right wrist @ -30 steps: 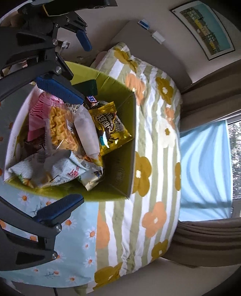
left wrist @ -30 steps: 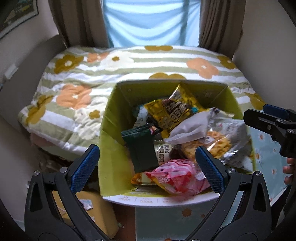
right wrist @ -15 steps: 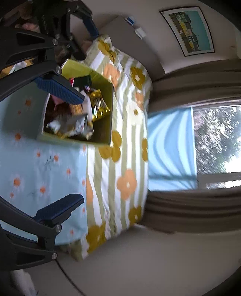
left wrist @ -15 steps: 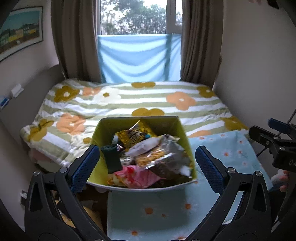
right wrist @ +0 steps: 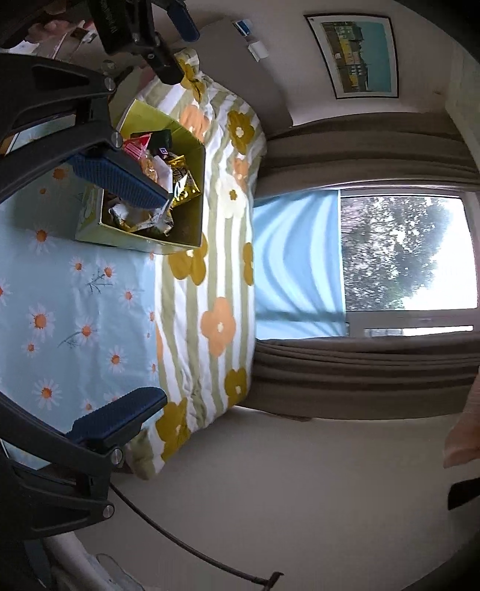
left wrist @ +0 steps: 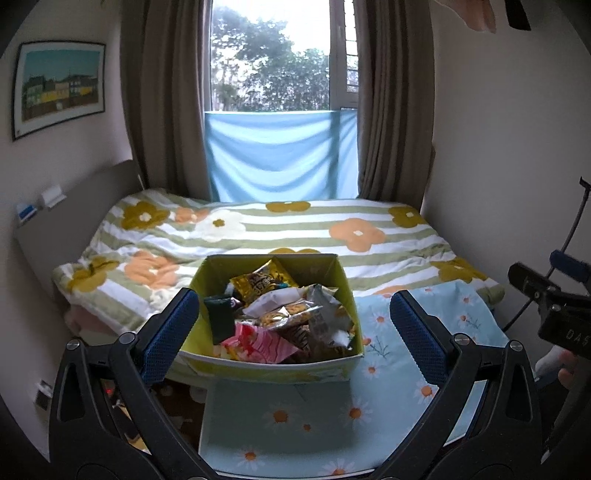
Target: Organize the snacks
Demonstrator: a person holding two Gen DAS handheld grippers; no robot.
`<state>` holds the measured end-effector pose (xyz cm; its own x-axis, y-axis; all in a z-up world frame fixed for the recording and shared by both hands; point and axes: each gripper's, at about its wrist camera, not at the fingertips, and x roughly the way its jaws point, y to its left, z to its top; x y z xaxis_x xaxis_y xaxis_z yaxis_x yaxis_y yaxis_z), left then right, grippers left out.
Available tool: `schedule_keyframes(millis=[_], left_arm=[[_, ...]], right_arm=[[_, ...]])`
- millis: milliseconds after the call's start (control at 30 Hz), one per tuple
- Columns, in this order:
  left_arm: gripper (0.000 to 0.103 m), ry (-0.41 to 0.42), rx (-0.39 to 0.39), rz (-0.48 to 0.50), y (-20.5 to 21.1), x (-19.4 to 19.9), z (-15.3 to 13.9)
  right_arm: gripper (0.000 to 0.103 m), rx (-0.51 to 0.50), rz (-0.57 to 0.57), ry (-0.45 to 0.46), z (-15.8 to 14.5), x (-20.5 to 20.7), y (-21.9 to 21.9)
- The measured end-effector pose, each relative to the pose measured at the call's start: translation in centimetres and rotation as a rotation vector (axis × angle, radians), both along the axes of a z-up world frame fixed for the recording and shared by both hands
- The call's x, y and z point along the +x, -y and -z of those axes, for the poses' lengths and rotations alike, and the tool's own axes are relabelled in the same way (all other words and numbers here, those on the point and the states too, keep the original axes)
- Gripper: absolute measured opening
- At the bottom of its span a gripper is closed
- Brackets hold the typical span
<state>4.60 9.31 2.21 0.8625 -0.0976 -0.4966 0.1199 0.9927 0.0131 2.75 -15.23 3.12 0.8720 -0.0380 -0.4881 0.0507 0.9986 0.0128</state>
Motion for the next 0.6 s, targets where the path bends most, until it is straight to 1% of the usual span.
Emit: schedule_keyframes(millis=[133,467,600], left_arm=[[0.103,0.0,-0.009,0.001,0.1,-0.54,-0.06],[0.103,0.006,-0.01,0.004,0.36,-0.95,-0.33],[0.103,0.002,-0.014,0.012,0.4,-0.51,-0.36]], right_arm=[[0.097,-0.012,0.004,0.02,-0.37,-0.8,0.11],[0.097,0.001,0.012,0.019,-0.31,-1.13,0.65],[0.097,0.002,0.011,0.021,-0.31,-1.12,0.69]])
